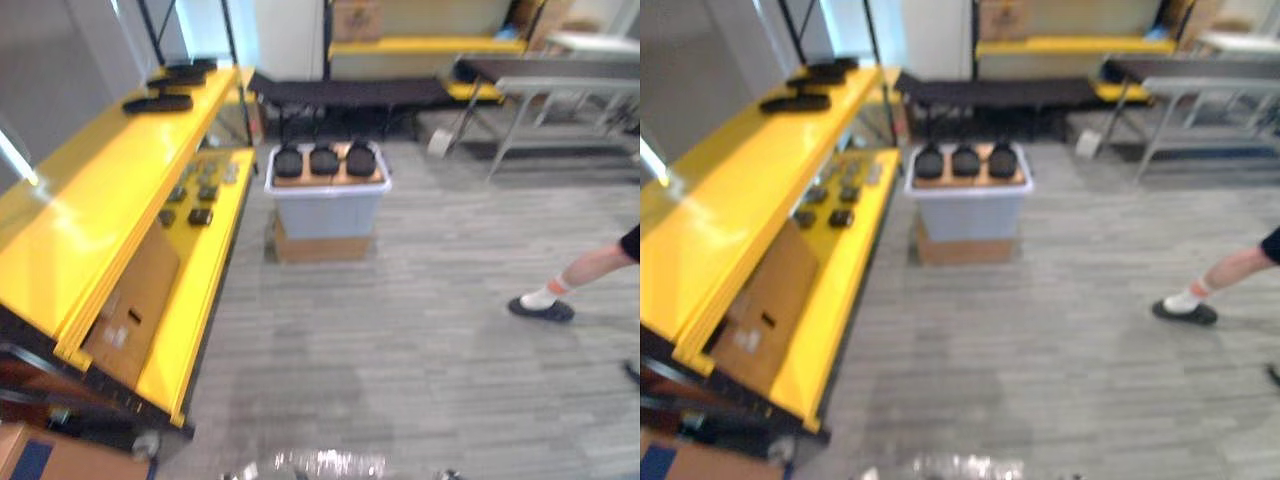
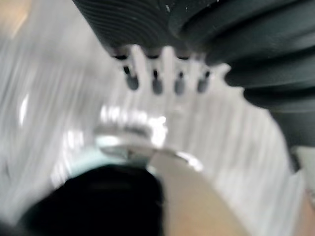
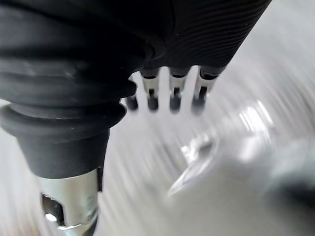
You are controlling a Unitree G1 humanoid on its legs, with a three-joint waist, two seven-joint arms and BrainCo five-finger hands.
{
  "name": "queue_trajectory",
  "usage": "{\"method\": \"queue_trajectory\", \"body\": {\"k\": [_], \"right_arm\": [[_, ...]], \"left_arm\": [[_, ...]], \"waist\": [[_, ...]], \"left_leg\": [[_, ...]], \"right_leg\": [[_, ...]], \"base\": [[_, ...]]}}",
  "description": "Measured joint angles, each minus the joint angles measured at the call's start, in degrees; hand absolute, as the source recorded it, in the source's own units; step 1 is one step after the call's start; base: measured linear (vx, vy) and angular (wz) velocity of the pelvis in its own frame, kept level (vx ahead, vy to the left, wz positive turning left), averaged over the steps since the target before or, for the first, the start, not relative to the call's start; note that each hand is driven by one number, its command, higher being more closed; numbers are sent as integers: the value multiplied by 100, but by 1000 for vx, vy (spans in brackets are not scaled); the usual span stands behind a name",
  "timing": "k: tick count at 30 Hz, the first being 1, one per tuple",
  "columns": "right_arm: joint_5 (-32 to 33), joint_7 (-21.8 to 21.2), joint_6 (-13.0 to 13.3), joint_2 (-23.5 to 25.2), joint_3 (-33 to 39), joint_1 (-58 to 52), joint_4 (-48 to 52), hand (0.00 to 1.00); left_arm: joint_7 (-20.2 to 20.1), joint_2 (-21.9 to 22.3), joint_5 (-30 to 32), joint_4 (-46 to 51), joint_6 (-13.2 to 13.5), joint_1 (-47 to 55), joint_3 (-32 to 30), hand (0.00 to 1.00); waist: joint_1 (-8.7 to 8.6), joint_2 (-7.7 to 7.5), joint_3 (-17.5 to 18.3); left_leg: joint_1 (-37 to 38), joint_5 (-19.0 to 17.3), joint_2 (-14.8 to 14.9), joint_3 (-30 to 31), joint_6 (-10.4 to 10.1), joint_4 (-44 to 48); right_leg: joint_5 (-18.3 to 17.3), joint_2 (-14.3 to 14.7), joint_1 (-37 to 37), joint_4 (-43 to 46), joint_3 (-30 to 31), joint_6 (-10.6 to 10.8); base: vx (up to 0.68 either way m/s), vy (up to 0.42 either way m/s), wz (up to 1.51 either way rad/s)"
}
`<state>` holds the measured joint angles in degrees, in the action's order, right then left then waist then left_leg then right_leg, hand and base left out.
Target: Walk over and take plastic housings, then place them on the shelf
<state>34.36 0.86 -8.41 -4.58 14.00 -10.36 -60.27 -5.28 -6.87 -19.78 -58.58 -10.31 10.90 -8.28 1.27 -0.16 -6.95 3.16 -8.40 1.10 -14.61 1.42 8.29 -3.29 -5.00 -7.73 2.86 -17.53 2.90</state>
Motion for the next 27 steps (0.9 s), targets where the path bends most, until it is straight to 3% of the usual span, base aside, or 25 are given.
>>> {"method": "queue_trajectory", "body": {"k": [2, 10, 22, 27], "right_arm": [[90, 11, -46, 20, 191, 41, -113, 0], [73, 46, -37, 167, 450, 57, -178, 0], [-98, 177, -18, 297, 678, 218, -140, 0], [-432, 285, 171, 298, 669, 218, -147, 0]], "left_arm": [[-12, 27, -3, -13, -20, -35, -57, 0], [-62, 18, -19, -121, -32, -70, -68, 0], [-153, -48, -51, -122, -44, -139, -64, 0], [-151, -48, -30, -152, -15, -148, -47, 0]], "waist": [[15, 17, -26], [30, -47, -48], [42, -97, -232], [41, -119, -246]], "left_leg": [[87, 201, -27, -155, -37, -303], [718, 524, -239, -190, -23, -1225], [886, 559, -307, -220, -45, -1330], [888, 611, -337, -206, 6, -1339]], "right_leg": [[176, 6, -35, -229, 23, 24], [230, -18, -348, -455, 6, 114], [217, -89, -452, -441, 1, 202], [211, -112, -445, -430, -12, 203]], "base": [[65, 19, -14], [108, 38, -1], [-32, 10, 0], [-89, 13, 1]]}}
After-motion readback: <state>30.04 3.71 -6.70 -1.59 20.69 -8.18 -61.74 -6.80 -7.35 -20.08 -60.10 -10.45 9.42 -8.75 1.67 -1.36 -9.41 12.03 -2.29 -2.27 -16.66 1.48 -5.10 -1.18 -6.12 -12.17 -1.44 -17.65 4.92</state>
